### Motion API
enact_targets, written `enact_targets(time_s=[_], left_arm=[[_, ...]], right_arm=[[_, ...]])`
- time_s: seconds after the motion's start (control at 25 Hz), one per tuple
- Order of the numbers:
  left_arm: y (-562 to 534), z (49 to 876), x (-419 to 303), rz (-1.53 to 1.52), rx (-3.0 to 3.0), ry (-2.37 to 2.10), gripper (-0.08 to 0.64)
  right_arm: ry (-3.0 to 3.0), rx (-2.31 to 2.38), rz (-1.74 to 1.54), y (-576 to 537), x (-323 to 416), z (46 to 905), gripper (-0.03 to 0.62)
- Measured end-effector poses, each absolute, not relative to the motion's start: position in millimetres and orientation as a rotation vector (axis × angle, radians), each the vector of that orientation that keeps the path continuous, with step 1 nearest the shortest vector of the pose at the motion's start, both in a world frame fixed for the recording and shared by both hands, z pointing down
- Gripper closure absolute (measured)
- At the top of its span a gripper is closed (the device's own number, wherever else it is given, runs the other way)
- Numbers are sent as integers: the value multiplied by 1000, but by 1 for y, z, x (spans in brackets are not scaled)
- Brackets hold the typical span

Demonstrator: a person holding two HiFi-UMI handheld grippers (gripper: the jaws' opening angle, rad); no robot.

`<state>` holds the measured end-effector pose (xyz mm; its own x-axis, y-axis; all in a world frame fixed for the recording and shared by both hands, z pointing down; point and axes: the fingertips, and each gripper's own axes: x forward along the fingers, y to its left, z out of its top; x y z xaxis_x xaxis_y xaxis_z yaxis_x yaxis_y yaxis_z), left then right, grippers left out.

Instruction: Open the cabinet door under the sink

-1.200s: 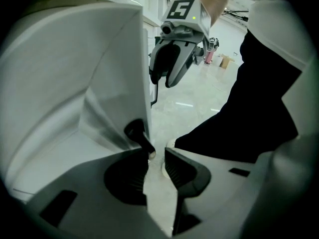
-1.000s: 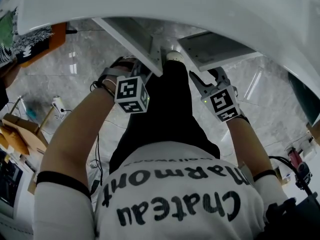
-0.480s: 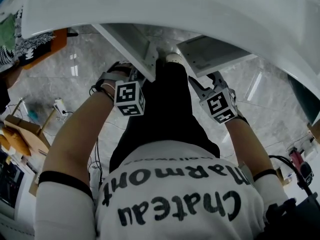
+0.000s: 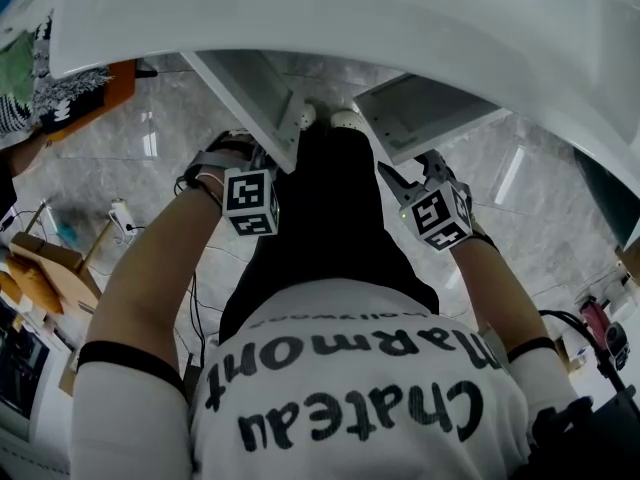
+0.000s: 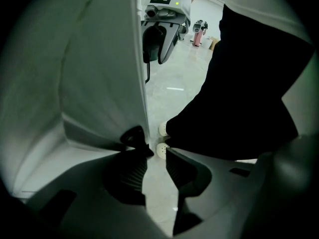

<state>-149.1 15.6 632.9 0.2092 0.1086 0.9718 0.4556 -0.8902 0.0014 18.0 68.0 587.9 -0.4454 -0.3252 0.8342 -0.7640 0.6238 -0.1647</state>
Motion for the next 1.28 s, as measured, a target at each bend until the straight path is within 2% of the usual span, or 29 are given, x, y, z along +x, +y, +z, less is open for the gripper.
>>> enact_targets(time_s=[1.28], left_arm=[[6, 630, -261, -1790, -2023, -621, 440]], right_arm=[[-1916, 827, 662, 130, 41, 594, 451]])
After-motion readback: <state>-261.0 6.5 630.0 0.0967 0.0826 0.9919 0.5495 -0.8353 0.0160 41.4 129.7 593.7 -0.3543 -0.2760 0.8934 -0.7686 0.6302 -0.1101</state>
